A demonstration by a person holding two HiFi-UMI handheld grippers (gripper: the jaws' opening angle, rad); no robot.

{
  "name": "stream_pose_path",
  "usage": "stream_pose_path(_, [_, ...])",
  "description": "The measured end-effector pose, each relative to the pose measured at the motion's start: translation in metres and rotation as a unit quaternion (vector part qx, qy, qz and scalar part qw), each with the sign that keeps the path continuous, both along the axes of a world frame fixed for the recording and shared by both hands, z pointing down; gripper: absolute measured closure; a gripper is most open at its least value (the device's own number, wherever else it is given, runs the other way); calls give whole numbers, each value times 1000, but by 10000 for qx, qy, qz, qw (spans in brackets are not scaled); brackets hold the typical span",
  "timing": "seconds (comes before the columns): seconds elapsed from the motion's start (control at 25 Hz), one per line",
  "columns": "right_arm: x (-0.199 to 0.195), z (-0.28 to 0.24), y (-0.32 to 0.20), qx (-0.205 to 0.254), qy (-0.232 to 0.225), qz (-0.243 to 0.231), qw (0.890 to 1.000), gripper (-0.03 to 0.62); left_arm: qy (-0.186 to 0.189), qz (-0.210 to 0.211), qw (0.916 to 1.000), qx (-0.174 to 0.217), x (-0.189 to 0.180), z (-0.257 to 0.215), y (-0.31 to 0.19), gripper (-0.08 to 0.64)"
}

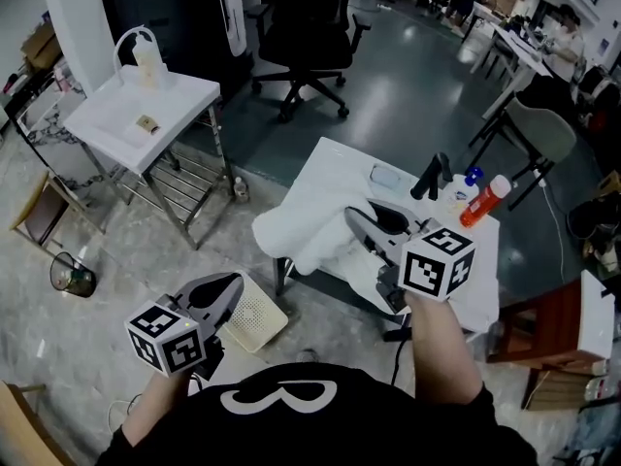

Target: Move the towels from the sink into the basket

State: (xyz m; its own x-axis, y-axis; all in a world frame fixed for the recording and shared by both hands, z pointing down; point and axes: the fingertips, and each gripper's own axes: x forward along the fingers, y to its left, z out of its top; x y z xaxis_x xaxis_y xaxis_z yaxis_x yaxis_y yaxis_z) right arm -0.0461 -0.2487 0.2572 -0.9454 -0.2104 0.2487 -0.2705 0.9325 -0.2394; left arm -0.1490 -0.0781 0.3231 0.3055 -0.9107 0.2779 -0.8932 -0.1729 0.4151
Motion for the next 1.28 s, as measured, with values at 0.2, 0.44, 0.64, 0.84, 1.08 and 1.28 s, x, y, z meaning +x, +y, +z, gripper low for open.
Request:
stream_pose_path(0.2, [-18,-47,33,297,-420,29,9987,491,34,-115,9998,132,-22,-7,30,555])
stream_pose_path(0.44, [-41,-68,83,312,-692,-186,9969,491,216,-344,9990,166,-46,4,62,555])
stream_pose_path(0.64, [-73,-63,131,291,-600,-598,9960,492,278,-609,9976,191,-70,10,93,555])
stream_pose_path(0.84, [-107,-49,183,181,-542,-1025,9931,492,327,-931,9950,166,-94,17,136,555])
stream_pose_path(1.08, [-145,-31,242,-40,-575,-1507,9869,492,278,-1244,9918,77,-118,22,186,555])
stream_pose_path(1.28, [-175,-14,281,-255,-558,-1889,9801,492,183,-1472,9889,22,-134,20,219,555])
